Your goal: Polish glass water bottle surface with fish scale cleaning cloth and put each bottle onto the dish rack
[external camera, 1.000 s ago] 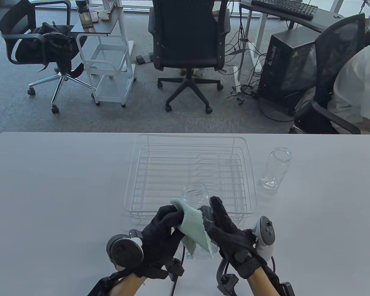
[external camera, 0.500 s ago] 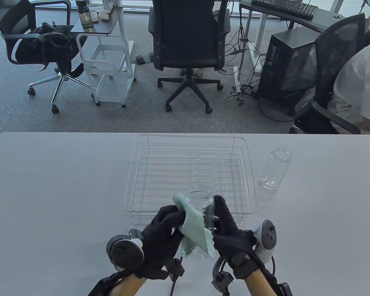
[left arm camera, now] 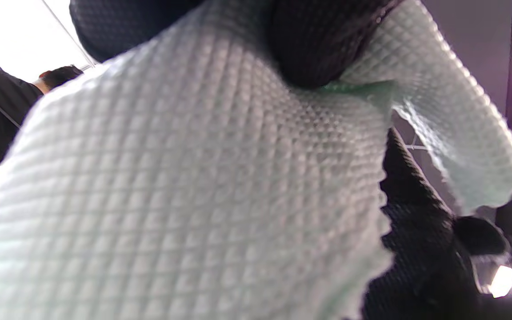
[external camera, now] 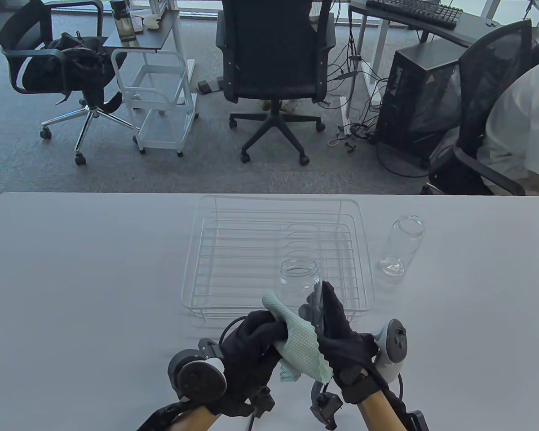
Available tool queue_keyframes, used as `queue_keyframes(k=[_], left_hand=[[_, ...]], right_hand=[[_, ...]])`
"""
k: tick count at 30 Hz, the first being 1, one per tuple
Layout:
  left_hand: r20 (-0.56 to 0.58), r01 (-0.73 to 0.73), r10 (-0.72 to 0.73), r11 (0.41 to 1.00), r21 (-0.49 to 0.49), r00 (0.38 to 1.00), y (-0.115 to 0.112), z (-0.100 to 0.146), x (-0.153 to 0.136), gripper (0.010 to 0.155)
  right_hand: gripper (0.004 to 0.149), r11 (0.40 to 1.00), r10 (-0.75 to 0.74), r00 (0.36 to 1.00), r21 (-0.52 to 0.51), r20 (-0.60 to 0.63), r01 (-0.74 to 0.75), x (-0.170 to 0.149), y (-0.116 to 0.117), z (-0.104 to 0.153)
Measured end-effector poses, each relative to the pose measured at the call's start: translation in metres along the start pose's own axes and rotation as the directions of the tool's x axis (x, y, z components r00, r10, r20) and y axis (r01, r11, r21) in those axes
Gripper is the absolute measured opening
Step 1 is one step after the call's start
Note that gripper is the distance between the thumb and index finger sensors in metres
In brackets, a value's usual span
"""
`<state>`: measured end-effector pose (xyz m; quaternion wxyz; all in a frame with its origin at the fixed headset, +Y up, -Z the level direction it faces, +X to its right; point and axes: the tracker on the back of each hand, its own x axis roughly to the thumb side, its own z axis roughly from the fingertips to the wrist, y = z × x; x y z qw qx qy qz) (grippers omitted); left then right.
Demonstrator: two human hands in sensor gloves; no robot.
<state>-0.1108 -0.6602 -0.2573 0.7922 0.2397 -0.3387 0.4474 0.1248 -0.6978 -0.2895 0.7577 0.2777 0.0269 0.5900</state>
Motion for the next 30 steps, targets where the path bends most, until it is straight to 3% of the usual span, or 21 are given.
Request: queue_keyframes(k=[3, 7, 12, 19, 24, 30], left_hand=[[-0.037, -0.046, 0.047, 0.998, 0.037, 0.998, 0.008, -0.001, -0.007, 0.041], [-0.071, -0.088, 0.094, 0.992, 0.093, 0.993, 0.021, -0.006, -0.01, 0.041], [-0.078, -0.117, 0.129, 0.982, 0.15, 0.989, 0.033, -0.009, -0.011, 0.041], [-0.086, -0.11, 0.121, 0.986, 0.122, 0.989, 0.029, -0.007, -0.011, 0.041], [-0.062, -0.092, 0.095, 0.994, 0.06, 0.994, 0.02, -0.005, -0.007, 0.041], [0.015, 0.009, -0.008, 0.997, -0.08, 1.0, 0.001, -0.001, 0.005, 0.041]], right_hand=[[0.073, 0.981, -0.175, 0.981, 0.072, -0.086, 0.181, -0.005, 0.002, 0.0], [0.064, 0.985, -0.132, 0.983, 0.098, -0.126, 0.145, -0.01, 0.005, 0.0], [0.069, 0.986, -0.139, 0.986, 0.083, -0.097, 0.147, -0.01, 0.006, -0.001], [0.082, 0.985, -0.138, 0.987, 0.098, -0.078, 0.145, -0.013, 0.011, 0.001], [0.091, 0.994, -0.102, 0.995, 0.03, -0.002, 0.102, -0.007, 0.01, 0.0], [0.094, 0.986, -0.063, 0.996, -0.151, 0.061, 0.072, 0.002, -0.008, 0.001]])
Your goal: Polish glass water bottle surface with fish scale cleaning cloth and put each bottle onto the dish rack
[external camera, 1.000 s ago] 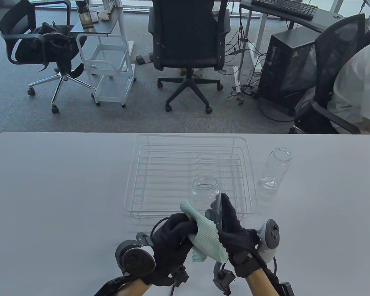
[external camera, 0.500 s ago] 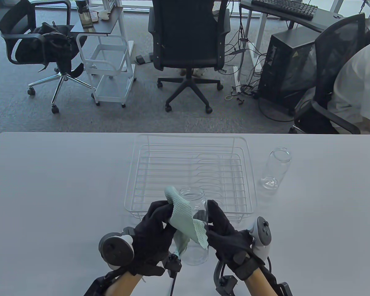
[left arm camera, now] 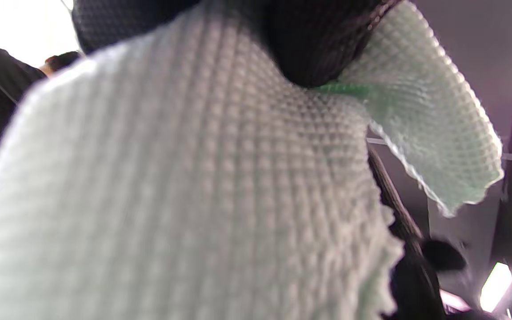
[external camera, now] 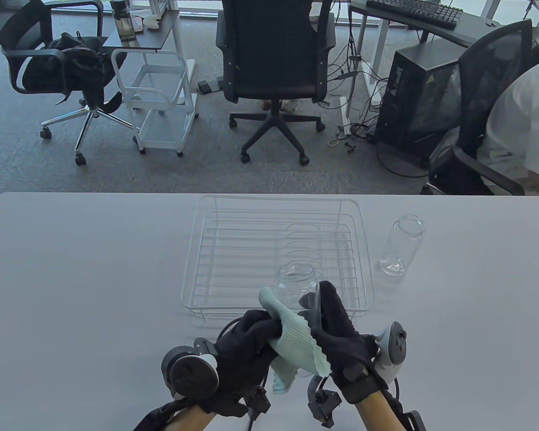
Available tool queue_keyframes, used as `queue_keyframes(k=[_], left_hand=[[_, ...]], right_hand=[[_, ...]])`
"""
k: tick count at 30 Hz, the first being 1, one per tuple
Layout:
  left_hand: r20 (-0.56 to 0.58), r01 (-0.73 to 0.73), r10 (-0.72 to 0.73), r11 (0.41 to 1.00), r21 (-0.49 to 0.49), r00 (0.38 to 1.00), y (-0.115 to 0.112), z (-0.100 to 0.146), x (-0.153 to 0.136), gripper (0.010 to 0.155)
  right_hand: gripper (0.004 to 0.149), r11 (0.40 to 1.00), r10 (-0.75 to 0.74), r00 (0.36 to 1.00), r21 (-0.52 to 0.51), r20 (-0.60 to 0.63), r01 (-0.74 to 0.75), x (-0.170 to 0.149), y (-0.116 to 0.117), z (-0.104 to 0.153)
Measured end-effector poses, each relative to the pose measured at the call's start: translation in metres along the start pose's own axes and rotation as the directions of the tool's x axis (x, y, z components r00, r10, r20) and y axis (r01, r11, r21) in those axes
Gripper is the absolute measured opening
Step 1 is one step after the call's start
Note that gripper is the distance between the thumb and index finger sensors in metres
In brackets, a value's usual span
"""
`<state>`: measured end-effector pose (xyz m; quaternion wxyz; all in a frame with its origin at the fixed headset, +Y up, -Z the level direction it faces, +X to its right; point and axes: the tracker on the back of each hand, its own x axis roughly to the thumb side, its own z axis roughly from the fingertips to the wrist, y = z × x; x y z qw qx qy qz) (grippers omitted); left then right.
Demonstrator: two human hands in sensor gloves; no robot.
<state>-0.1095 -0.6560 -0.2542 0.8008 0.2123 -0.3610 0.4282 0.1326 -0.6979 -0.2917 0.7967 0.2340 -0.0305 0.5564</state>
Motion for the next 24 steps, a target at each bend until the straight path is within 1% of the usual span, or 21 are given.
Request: queue_keyframes(k=[2, 3, 4, 7, 8, 10, 11, 13, 14, 15, 16, 17, 19, 21, 22, 24], left_hand=[[0.03, 0.047, -0.047, 0.999, -0.008, 0.998, -0.005, 0.0, 0.005, 0.041], [0.024, 0.052, -0.052, 0.999, 0.005, 0.998, -0.006, 0.0, 0.006, 0.041], [0.023, 0.028, -0.028, 1.0, 0.002, 0.999, -0.007, -0.001, 0.006, 0.041], [0.02, -0.008, 0.008, 1.0, 0.017, 1.0, -0.006, 0.0, 0.005, 0.041], [0.018, -0.007, 0.006, 0.999, 0.034, 1.0, -0.006, 0.001, 0.005, 0.041], [0.009, -0.013, 0.013, 0.998, 0.054, 1.0, -0.004, 0.001, 0.004, 0.041], [0.002, -0.025, 0.025, 0.997, 0.067, 1.0, -0.002, 0.002, 0.002, 0.041], [-0.013, -0.068, 0.07, 0.994, 0.091, 0.997, 0.004, 0.001, -0.002, 0.041], [-0.019, -0.075, 0.078, 0.992, 0.102, 0.997, 0.006, 0.001, -0.003, 0.041], [-0.027, -0.083, 0.087, 0.989, 0.121, 0.996, 0.011, -0.001, -0.004, 0.041], [-0.031, -0.083, 0.088, 0.988, 0.131, 0.996, 0.015, -0.002, -0.005, 0.041], [-0.034, -0.07, 0.076, 0.985, 0.155, 0.997, 0.023, -0.004, -0.007, 0.041], [-0.038, -0.05, 0.059, 0.978, 0.201, 0.998, 0.037, -0.008, -0.011, 0.041], [-0.051, -0.057, 0.07, 0.973, 0.224, 0.996, 0.046, -0.009, -0.015, 0.041], [-0.041, -0.062, 0.072, 0.976, 0.21, 0.997, 0.047, -0.01, -0.016, 0.041], [-0.055, -0.057, 0.07, 0.975, 0.215, 0.996, 0.045, -0.009, -0.017, 0.041]], right_hand=[[0.095, 0.999, 0.043, 0.999, -0.02, 0.013, -0.043, 0.006, -0.001, 0.0], [0.096, 0.998, 0.069, 0.998, -0.003, 0.01, -0.069, 0.008, -0.001, -0.001], [0.097, 0.996, 0.085, 0.996, 0.023, 0.005, -0.085, 0.009, -0.001, -0.001], [0.096, 0.995, 0.088, 0.996, 0.055, -0.008, -0.087, 0.008, 0.002, -0.001], [0.093, 0.995, 0.074, 0.997, 0.064, -0.01, -0.074, 0.007, 0.003, -0.001], [0.084, 0.991, 0.055, 0.997, 0.125, -0.045, -0.049, 0.002, 0.006, -0.001], [0.079, 0.989, 0.008, 0.998, 0.15, -0.059, 0.001, 0.001, 0.007, 0.0], [0.071, 0.972, -0.131, 0.98, 0.173, -0.15, 0.156, -0.005, 0.009, 0.0], [0.068, 0.966, -0.15, 0.974, 0.185, -0.172, 0.182, -0.006, 0.009, 0.0], [0.068, 0.963, -0.126, 0.975, 0.214, -0.183, 0.164, -0.009, 0.011, 0.0], [0.069, 0.961, -0.112, 0.976, 0.228, -0.188, 0.154, -0.01, 0.011, 0.0], [0.07, 0.952, -0.104, 0.974, 0.264, -0.201, 0.156, -0.01, 0.013, 0.0], [0.073, 0.944, -0.078, 0.976, 0.3, -0.205, 0.138, -0.01, 0.017, 0.0], [0.075, 0.942, -0.054, 0.98, 0.315, -0.191, 0.114, -0.012, 0.021, 0.0], [0.076, 0.947, -0.054, 0.983, 0.304, -0.177, 0.107, -0.014, 0.023, 0.0], [0.078, 0.953, -0.059, 0.985, 0.284, -0.163, 0.104, -0.015, 0.023, -0.001]])
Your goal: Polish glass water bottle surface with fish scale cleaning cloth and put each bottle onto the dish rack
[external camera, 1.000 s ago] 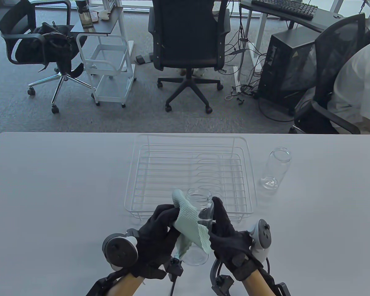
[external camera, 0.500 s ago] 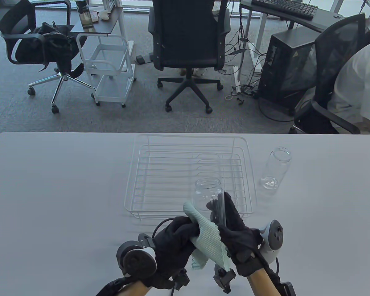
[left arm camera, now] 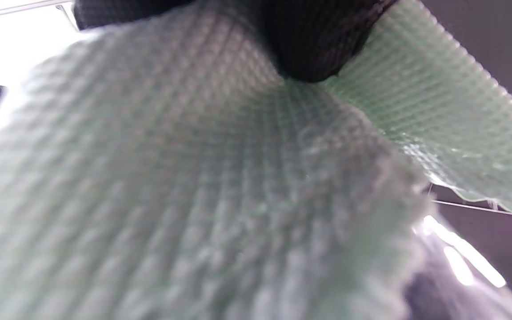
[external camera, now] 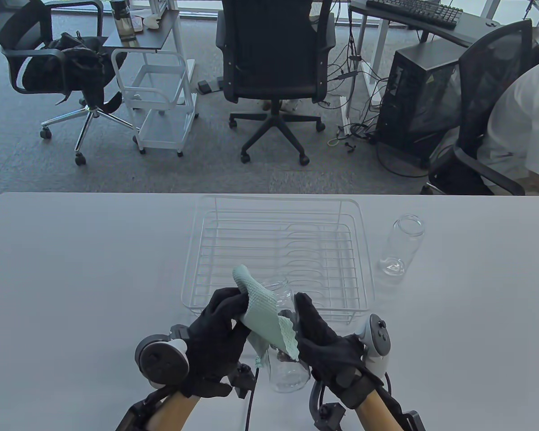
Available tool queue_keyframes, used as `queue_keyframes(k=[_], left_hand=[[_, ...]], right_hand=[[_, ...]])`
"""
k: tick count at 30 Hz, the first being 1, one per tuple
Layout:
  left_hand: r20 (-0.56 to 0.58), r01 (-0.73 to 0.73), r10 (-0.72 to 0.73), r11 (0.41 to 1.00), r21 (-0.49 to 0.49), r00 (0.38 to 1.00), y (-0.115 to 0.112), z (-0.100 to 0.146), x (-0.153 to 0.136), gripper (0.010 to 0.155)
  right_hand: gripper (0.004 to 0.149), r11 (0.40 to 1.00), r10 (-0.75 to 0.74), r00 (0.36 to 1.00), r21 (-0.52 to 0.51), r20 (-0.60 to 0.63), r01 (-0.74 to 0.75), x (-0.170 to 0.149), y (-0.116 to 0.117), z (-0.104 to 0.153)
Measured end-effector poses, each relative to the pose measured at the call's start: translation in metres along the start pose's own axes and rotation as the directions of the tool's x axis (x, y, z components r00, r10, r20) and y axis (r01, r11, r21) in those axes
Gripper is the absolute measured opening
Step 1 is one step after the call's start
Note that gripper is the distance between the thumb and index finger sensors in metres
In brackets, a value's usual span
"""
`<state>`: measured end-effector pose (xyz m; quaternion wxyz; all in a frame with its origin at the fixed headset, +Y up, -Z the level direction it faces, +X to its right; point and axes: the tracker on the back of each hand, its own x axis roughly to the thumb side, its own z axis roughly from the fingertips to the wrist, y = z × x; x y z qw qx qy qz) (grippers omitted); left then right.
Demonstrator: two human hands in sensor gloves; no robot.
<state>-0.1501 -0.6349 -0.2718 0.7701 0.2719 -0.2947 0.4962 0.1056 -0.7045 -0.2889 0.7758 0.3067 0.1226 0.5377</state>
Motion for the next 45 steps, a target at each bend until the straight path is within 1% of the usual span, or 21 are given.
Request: queue_keyframes(k=[4, 6, 10, 12, 13, 15, 18, 19, 21, 22, 23, 24, 28, 31, 33, 35, 38, 40, 41, 43, 45], left_hand=[[0.007, -0.024, 0.025, 0.999, -0.038, 1.0, -0.007, -0.001, -0.001, 0.041], [0.024, -0.012, 0.014, 0.997, -0.073, 1.0, -0.013, 0.001, 0.002, 0.041], [0.07, 0.039, -0.029, 0.987, -0.153, 0.997, -0.029, 0.01, 0.009, 0.041], [0.087, 0.053, -0.037, 0.982, -0.184, 0.996, -0.038, 0.015, 0.012, 0.041], [0.109, 0.07, -0.047, 0.974, -0.214, 0.993, -0.042, 0.017, 0.013, 0.041], [0.138, 0.101, -0.07, 0.966, -0.238, 0.988, -0.044, 0.017, 0.014, 0.041], [0.124, 0.075, -0.049, 0.974, -0.212, 0.991, -0.043, 0.018, 0.012, 0.04], [0.115, 0.068, -0.046, 0.977, -0.201, 0.992, -0.041, 0.017, 0.012, 0.04], [0.104, 0.055, -0.037, 0.983, -0.174, 0.994, -0.038, 0.017, 0.01, 0.04], [0.089, 0.026, -0.011, 0.985, -0.169, 0.996, -0.035, 0.016, 0.008, 0.04], [0.075, 0.0, 0.012, 0.988, -0.157, 0.997, -0.033, 0.016, 0.007, 0.04], [0.069, -0.018, 0.029, 0.989, -0.146, 0.997, -0.032, 0.015, 0.006, 0.041], [0.03, -0.049, 0.052, 0.995, -0.087, 0.998, -0.018, 0.01, 0.002, 0.041], [-0.015, -0.105, 0.104, 0.994, -0.031, 0.994, -0.008, 0.006, -0.003, 0.041], [-0.027, -0.11, 0.109, 0.994, -0.017, 0.994, -0.005, 0.005, -0.004, 0.041], [-0.026, -0.086, 0.086, 0.996, -0.024, 0.996, -0.006, 0.006, -0.005, 0.041], [-0.028, -0.102, 0.101, 0.994, -0.046, 0.995, -0.012, 0.008, -0.004, 0.041], [0.013, -0.05, 0.052, 0.995, -0.091, 0.999, -0.02, 0.012, 0.0, 0.041], [0.045, -0.022, 0.028, 0.991, -0.131, 0.999, -0.026, 0.014, 0.002, 0.041], [0.09, 0.001, 0.018, 0.979, -0.205, 0.996, -0.035, 0.018, 0.004, 0.04], [0.102, -0.001, 0.028, 0.967, -0.255, 0.994, -0.043, 0.023, 0.005, 0.04]], right_hand=[[0.093, 0.993, 0.101, 0.995, -0.059, 0.02, -0.099, 0.004, -0.001, 0.001], [0.098, 0.989, 0.129, 0.991, -0.081, 0.032, -0.127, 0.008, -0.004, 0.002], [0.102, 0.974, 0.143, 0.987, -0.187, 0.07, -0.128, 0.013, -0.013, 0.004], [0.103, 0.975, 0.122, 0.99, -0.198, 0.071, -0.106, 0.017, -0.018, 0.007], [0.104, 0.968, 0.153, 0.985, -0.215, 0.079, -0.133, 0.021, -0.021, 0.008], [0.101, 0.953, 0.204, 0.975, -0.244, 0.086, -0.178, 0.026, -0.021, 0.009], [0.096, 0.953, 0.254, 0.964, -0.191, 0.073, -0.237, 0.029, -0.016, 0.008], [0.09, 0.969, 0.21, 0.975, -0.146, 0.066, -0.199, 0.026, -0.012, 0.007], [0.083, 0.99, 0.107, 0.993, -0.099, 0.054, -0.101, 0.022, -0.011, 0.006], [0.079, 0.998, 0.011, 1.0, -0.063, 0.027, -0.01, 0.02, -0.011, 0.005], [0.077, 0.998, -0.046, 0.999, -0.04, -0.006, 0.046, 0.017, -0.011, 0.005], [0.076, 0.998, -0.051, 0.999, -0.03, -0.015, 0.05, 0.016, -0.011, 0.005], [0.082, 0.997, 0.057, 0.996, 0.05, -0.062, -0.054, 0.015, -0.009, 0.004], [0.087, 0.993, 0.074, 0.993, 0.097, -0.095, -0.065, 0.01, -0.005, 0.003], [0.092, 0.989, 0.106, 0.989, 0.113, -0.1, -0.094, 0.007, -0.003, 0.003], [0.096, 0.984, 0.162, 0.984, 0.08, -0.071, -0.156, 0.005, -0.002, 0.002], [0.101, 0.982, 0.187, 0.981, 0.027, -0.047, -0.186, 0.004, -0.003, 0.002], [0.102, 0.989, 0.146, 0.989, -0.016, -0.034, -0.146, 0.004, -0.006, 0.003], [0.103, 0.99, 0.123, 0.992, -0.063, -0.018, -0.124, 0.004, -0.009, 0.003], [0.104, 0.986, 0.099, 0.995, -0.137, 0.01, -0.096, 0.006, -0.014, 0.005], [0.104, 0.978, 0.096, 0.995, -0.186, 0.011, -0.092, 0.01, -0.019, 0.006]])
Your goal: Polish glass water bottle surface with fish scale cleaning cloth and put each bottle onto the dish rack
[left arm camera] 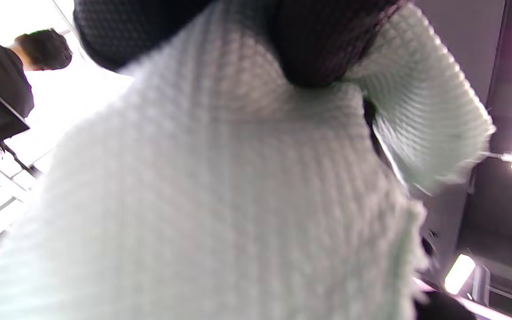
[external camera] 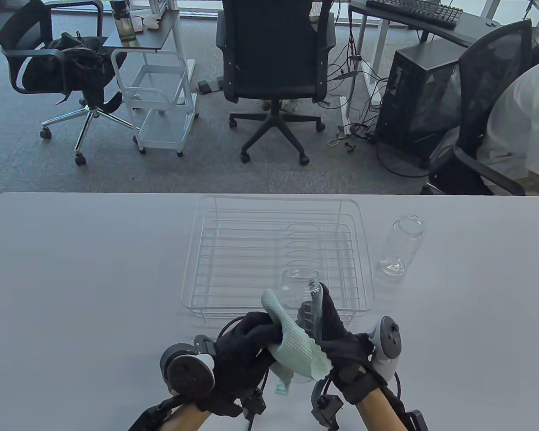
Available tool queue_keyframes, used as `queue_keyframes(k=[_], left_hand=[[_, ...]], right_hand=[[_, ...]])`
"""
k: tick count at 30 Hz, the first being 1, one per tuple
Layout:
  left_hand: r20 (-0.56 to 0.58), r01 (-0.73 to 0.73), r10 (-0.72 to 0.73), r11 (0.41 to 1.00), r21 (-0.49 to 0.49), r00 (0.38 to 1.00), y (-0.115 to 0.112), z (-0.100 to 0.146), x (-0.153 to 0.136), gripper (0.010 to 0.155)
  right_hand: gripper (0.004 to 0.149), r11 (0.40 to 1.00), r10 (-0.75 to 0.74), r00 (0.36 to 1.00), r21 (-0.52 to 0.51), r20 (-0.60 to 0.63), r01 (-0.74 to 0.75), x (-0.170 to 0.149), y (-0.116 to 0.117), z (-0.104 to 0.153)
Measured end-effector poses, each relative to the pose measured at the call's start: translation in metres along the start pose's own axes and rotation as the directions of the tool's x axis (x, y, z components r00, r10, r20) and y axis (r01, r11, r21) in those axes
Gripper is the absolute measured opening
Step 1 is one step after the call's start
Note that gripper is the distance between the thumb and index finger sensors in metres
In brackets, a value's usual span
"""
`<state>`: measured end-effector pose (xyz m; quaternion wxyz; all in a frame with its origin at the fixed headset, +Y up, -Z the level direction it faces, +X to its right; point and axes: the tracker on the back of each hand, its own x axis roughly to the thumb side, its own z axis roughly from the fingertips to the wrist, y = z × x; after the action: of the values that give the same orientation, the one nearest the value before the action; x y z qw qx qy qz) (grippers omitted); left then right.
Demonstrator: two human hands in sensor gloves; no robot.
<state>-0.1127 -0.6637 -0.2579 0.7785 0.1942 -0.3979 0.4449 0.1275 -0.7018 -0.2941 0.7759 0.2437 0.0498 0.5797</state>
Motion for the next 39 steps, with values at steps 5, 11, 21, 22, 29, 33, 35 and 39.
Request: queue_keyframes(k=[5, 11, 21, 22, 29, 33, 35, 39], left_hand=[[0.006, 0.06, -0.06, 0.998, -0.016, 0.998, -0.009, 0.002, 0.006, 0.04], [-0.014, 0.011, -0.01, 0.999, 0.047, 1.0, 0.002, 0.004, 0.002, 0.04], [-0.109, -0.048, 0.073, 0.976, 0.215, 0.991, 0.035, 0.003, -0.009, 0.04], [-0.118, -0.056, 0.086, 0.97, 0.236, 0.989, 0.038, 0.003, -0.011, 0.041], [-0.13, -0.038, 0.069, 0.974, 0.224, 0.989, 0.034, 0.004, -0.013, 0.041], [-0.08, 0.0, 0.012, 0.989, 0.147, 0.997, 0.017, 0.003, -0.003, 0.041], [-0.058, 0.009, -0.003, 0.994, 0.106, 0.998, 0.007, 0.003, 0.001, 0.041], [-0.017, 0.031, -0.031, 0.999, 0.027, 0.999, -0.012, 0.001, 0.007, 0.041]], right_hand=[[0.097, 0.997, 0.013, 1.0, 0.076, -0.017, -0.012, 0.006, -0.002, 0.001], [0.078, 0.948, -0.212, 0.972, 0.221, -0.101, 0.229, 0.001, 0.003, 0.0], [0.083, 0.904, -0.147, 0.967, 0.369, -0.209, 0.217, -0.007, 0.011, -0.002], [0.083, 0.902, -0.117, 0.969, 0.385, -0.218, 0.195, -0.01, 0.011, -0.001], [0.09, 0.957, -0.029, 0.993, 0.285, -0.117, 0.062, -0.011, 0.01, -0.003], [0.097, 0.978, -0.046, 0.999, 0.204, -0.024, 0.05, -0.007, 0.008, -0.003], [0.1, 0.99, -0.054, 0.998, 0.134, 0.026, 0.051, -0.004, 0.004, -0.003], [0.103, 0.997, 0.082, 0.991, 0.003, 0.102, -0.082, 0.009, -0.007, 0.0]])
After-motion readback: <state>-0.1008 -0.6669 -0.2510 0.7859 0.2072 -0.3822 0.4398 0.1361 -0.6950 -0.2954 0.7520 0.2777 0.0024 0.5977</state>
